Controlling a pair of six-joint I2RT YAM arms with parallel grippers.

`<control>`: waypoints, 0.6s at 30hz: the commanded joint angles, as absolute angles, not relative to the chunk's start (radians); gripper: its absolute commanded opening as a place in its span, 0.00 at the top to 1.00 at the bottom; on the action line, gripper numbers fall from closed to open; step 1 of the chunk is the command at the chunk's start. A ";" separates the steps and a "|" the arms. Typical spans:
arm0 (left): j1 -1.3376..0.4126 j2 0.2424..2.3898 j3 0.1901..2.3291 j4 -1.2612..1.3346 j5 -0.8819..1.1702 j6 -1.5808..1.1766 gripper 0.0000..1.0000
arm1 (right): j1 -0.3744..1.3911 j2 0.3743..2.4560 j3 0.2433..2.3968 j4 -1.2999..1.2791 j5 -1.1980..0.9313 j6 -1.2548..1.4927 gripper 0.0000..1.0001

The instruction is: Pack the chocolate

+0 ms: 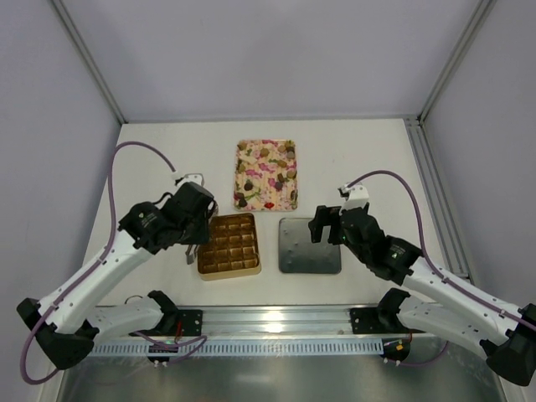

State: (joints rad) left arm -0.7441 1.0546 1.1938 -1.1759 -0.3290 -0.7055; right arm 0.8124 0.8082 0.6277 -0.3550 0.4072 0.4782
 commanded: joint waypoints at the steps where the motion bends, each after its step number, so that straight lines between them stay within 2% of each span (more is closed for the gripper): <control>1: -0.746 0.990 1.160 -1.226 -0.383 -0.768 0.67 | 0.816 0.822 0.624 -0.287 0.390 0.497 0.00; 14: -0.746 0.946 1.068 -1.212 -0.396 -0.790 0.64 | 0.816 0.848 0.615 -0.265 0.364 0.508 0.00; 18: -0.747 0.948 1.055 -1.200 -0.402 -0.782 0.60 | 0.818 0.847 0.617 -0.259 0.351 0.508 0.00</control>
State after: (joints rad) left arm -0.7441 0.9638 1.0573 -1.2297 -0.3672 -0.7769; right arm 0.8124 0.8448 0.6113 -0.3122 0.3592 0.4938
